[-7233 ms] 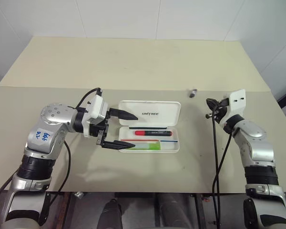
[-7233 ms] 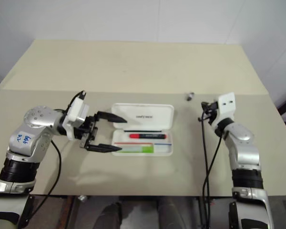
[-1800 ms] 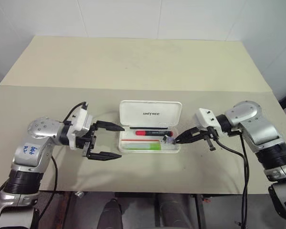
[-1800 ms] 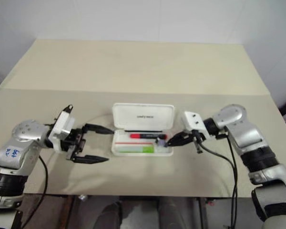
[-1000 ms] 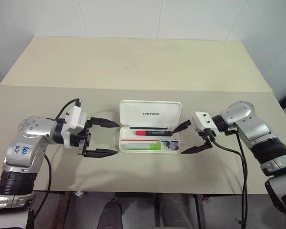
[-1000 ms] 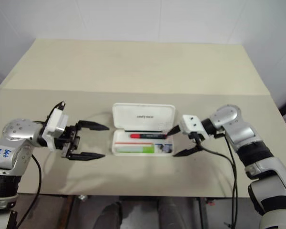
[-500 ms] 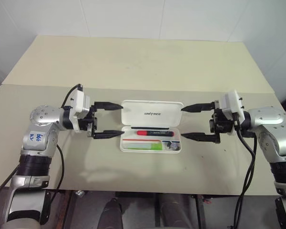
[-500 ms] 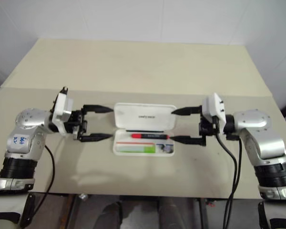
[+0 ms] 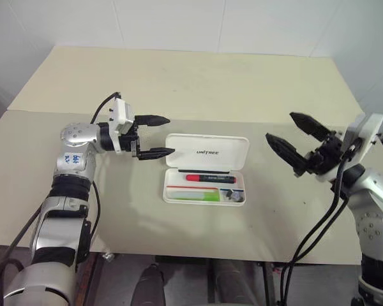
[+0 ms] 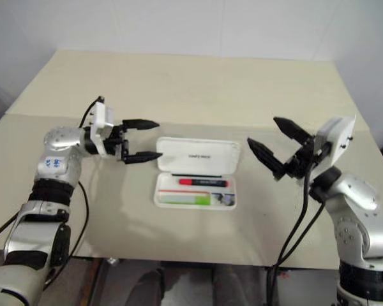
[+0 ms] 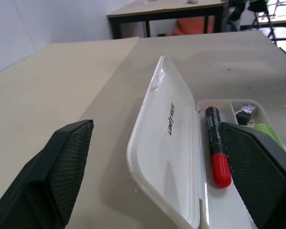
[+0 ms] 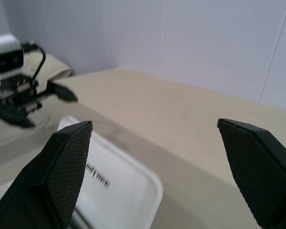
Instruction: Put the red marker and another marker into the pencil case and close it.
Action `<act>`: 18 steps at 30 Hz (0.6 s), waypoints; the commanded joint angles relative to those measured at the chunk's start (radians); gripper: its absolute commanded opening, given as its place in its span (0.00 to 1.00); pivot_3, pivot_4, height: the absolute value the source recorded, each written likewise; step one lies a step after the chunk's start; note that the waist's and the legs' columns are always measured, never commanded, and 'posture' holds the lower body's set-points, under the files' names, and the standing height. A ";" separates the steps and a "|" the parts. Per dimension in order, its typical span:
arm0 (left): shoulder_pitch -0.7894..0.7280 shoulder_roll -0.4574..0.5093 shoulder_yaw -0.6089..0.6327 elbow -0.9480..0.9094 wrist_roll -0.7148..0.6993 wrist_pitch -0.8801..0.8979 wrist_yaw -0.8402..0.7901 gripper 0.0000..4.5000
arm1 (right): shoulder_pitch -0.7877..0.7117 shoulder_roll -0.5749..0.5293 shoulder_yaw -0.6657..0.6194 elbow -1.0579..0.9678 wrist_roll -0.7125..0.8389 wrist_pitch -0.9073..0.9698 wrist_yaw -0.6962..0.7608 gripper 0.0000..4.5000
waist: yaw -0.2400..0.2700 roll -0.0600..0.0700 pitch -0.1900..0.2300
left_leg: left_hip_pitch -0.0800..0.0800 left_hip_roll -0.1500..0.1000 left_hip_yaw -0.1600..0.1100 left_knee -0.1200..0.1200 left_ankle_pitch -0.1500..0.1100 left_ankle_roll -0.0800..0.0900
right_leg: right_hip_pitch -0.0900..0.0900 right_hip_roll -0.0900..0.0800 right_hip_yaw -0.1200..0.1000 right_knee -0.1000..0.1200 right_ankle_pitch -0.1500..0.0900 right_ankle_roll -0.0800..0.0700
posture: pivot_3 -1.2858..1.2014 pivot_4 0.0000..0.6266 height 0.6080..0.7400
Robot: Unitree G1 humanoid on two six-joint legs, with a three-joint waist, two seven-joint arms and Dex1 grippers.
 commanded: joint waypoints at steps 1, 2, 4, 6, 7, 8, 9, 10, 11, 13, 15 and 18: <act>-0.093 -0.005 0.010 0.118 0.032 -0.086 -0.026 0.79 | -0.001 0.005 -0.039 -0.060 0.006 -0.030 -0.039 1.00 | -0.001 0.000 0.000 | 0.000 0.000 0.000 0.000 0.000 0.000 | 0.000 0.000 0.000 0.000 0.000 0.000 | 0.52 0.24 1.00; -0.124 -0.008 0.016 0.161 0.040 -0.107 -0.020 0.72 | 0.006 0.005 -0.041 -0.067 0.008 -0.031 -0.044 1.00 | -0.002 0.000 0.000 | 0.000 0.000 0.000 0.000 0.000 0.000 | 0.000 0.000 0.000 0.000 0.000 0.000 | 0.52 0.24 1.00; -0.175 -0.014 0.031 0.230 0.048 -0.141 -0.011 0.56 | 0.014 0.007 -0.045 -0.077 0.011 -0.031 -0.054 1.00 | -0.003 0.000 0.000 | 0.000 0.000 0.000 0.000 0.000 0.000 | 0.000 0.000 0.000 0.000 0.000 0.000 | 0.52 0.24 1.00; -0.213 -0.018 0.041 0.294 0.064 -0.175 0.016 0.41 | 0.020 0.009 -0.046 -0.081 0.012 -0.036 -0.062 1.00 | -0.004 0.000 0.000 | 0.000 0.000 0.000 0.000 0.000 0.000 | 0.000 0.000 0.000 -0.001 0.000 0.000 | 0.52 0.24 1.00; -0.229 -0.019 0.044 0.324 0.075 -0.191 0.035 0.32 | 0.023 0.010 -0.047 -0.083 0.012 -0.039 -0.064 1.00 | -0.003 0.000 0.000 | 0.000 0.000 0.000 0.000 0.000 0.000 | 0.000 0.000 0.000 -0.001 0.000 0.000 | 0.52 0.24 1.00; -0.242 -0.019 0.043 0.354 0.090 -0.207 0.061 0.25 | 0.026 0.011 -0.048 -0.085 0.014 -0.042 -0.067 1.00 | -0.003 0.000 0.000 | 0.000 0.000 0.000 -0.001 0.000 0.000 | 0.000 0.000 0.000 -0.001 0.000 0.000 | 0.52 0.24 1.00; -0.251 -0.018 0.039 0.380 0.108 -0.221 0.088 0.16 | 0.029 0.012 -0.050 -0.086 0.016 -0.044 -0.067 1.00 | -0.003 0.000 0.000 | 0.000 0.000 0.000 -0.001 0.000 0.000 | 0.000 0.000 0.000 -0.001 0.000 0.000 | 0.52 0.24 1.00; -0.258 -0.018 0.034 0.404 0.127 -0.233 0.112 0.08 | 0.033 0.011 -0.053 -0.086 0.018 -0.046 -0.065 1.00 | -0.002 0.000 0.000 | 0.000 0.000 0.000 -0.001 0.000 0.000 | 0.000 0.000 0.000 -0.001 0.000 0.001 | 0.52 0.24 1.00; -0.262 -0.018 0.031 0.420 0.141 -0.242 0.129 0.01 | 0.037 0.009 -0.056 -0.085 0.020 -0.048 -0.062 1.00 | -0.002 0.000 0.000 | 0.000 0.000 0.000 -0.001 0.000 0.000 | 0.000 0.000 0.000 -0.001 0.000 0.001 | 0.52 0.24 1.00; -0.268 -0.017 0.013 0.458 0.186 -0.253 0.170 0.01 | 0.052 -0.004 -0.062 -0.081 0.028 -0.050 -0.034 1.00 | -0.001 0.000 0.000 | 0.000 0.000 0.000 -0.001 0.000 0.000 | 0.000 0.000 0.000 -0.001 0.000 0.001 | 0.52 0.24 1.00; -0.270 -0.021 -0.001 0.489 0.226 -0.260 0.204 0.01 | 0.067 -0.026 -0.069 -0.072 0.035 -0.047 0.001 1.00 | 0.000 0.000 0.000 | 0.000 0.000 0.000 -0.001 0.000 0.000 | 0.000 0.000 0.000 -0.001 0.000 0.001 | 0.52 0.24 1.00; -0.276 -0.036 0.007 0.519 0.251 -0.247 0.229 0.01 | 0.081 -0.062 -0.074 -0.059 0.050 -0.034 0.050 1.00 | 0.000 0.000 0.000 | 0.000 0.000 0.000 -0.001 0.000 0.000 | 0.000 0.000 0.000 -0.001 0.000 0.001 | 0.52 0.24 1.00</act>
